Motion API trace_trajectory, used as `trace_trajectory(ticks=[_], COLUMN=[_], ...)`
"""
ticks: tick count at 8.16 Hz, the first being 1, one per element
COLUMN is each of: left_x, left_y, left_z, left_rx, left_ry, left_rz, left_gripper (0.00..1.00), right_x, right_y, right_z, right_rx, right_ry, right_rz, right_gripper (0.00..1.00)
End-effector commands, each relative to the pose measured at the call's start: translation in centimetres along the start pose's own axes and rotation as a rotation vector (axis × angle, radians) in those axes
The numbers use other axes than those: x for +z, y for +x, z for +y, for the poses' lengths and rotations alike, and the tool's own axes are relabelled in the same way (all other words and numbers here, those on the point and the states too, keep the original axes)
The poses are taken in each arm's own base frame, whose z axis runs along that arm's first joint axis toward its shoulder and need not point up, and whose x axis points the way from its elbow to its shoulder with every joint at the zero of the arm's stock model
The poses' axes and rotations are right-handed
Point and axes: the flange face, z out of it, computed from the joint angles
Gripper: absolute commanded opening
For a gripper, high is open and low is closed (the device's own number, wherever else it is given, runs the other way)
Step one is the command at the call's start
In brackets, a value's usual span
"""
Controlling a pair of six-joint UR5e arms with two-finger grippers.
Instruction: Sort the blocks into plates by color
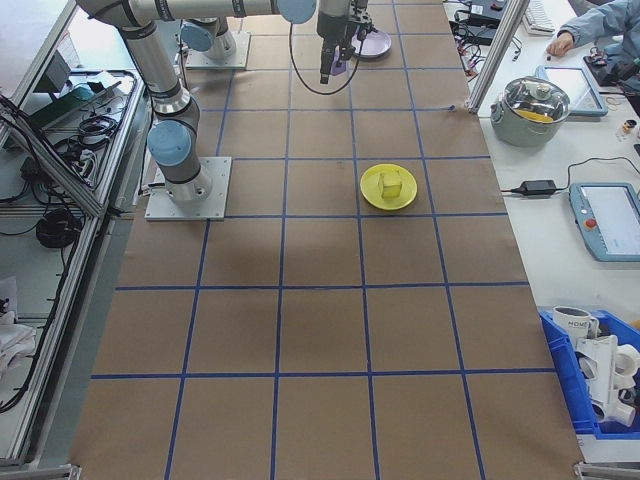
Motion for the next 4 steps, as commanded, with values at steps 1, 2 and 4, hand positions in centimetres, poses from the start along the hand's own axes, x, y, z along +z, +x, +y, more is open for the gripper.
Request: trace_trajectory(ticks=[1,2,4], left_x=[-5.4,-5.5,-3.9], left_y=[-6.2,-9.5,-14.1], left_z=[-5.1,-7.6,-11.5], left_rx=[0.205,0.252,0.350], left_ry=[0.101,0.095,0.064], left_rz=[-0.025,-0.018,-0.014], left_gripper=[0.00,0.00,0.00], right_x=[0.0,0.0,0.0], right_y=[0.2,0.2,0.2], right_z=[-0.1,-0.1,-0.1], right_rx=[0.001,0.001,0.002], right_ry=[0.004,0.004,0.006], right_rz=[0.015,0.015,0.014], right_gripper=[1.00,1.00,1.00])
